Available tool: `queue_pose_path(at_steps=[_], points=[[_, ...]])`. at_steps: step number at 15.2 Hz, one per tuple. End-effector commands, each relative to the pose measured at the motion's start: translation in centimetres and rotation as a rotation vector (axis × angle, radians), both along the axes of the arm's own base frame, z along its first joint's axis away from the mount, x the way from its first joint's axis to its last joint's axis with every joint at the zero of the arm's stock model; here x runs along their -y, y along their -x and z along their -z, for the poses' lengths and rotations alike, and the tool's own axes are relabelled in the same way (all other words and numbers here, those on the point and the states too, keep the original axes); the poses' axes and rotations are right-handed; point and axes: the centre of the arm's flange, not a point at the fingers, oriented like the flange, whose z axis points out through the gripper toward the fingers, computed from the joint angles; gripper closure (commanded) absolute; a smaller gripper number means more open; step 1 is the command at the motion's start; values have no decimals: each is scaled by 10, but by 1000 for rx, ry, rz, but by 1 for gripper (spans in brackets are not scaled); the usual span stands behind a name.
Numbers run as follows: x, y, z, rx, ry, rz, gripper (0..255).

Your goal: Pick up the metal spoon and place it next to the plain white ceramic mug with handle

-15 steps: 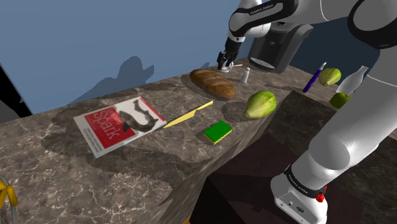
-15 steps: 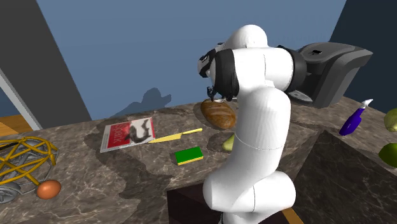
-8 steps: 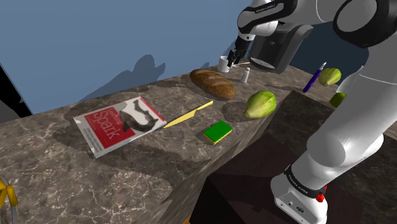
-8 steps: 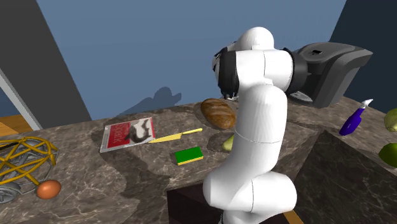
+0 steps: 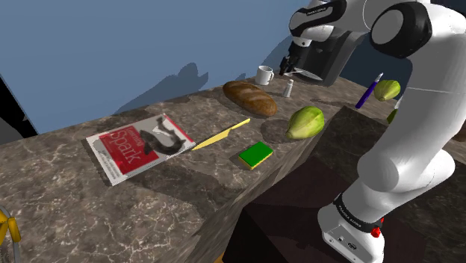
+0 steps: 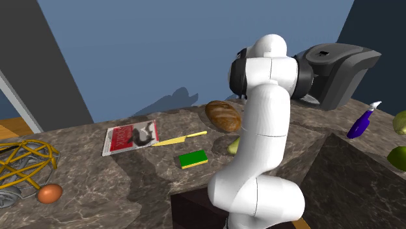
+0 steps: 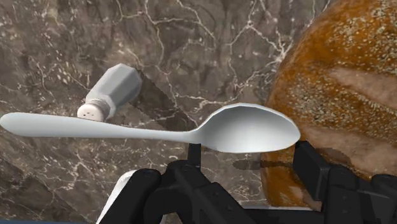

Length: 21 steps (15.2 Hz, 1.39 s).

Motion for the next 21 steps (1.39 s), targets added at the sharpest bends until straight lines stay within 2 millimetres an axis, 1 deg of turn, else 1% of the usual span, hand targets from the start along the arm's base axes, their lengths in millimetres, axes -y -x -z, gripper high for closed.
queue_pose_path(at_steps=[1,5,6,21], points=[[26,0,1,0,0,-2,255],[79,-2,0,0,0,-2,255],[85,-2,0,0,0,-2,255],[85,-2,80,0,0,-2,255]])
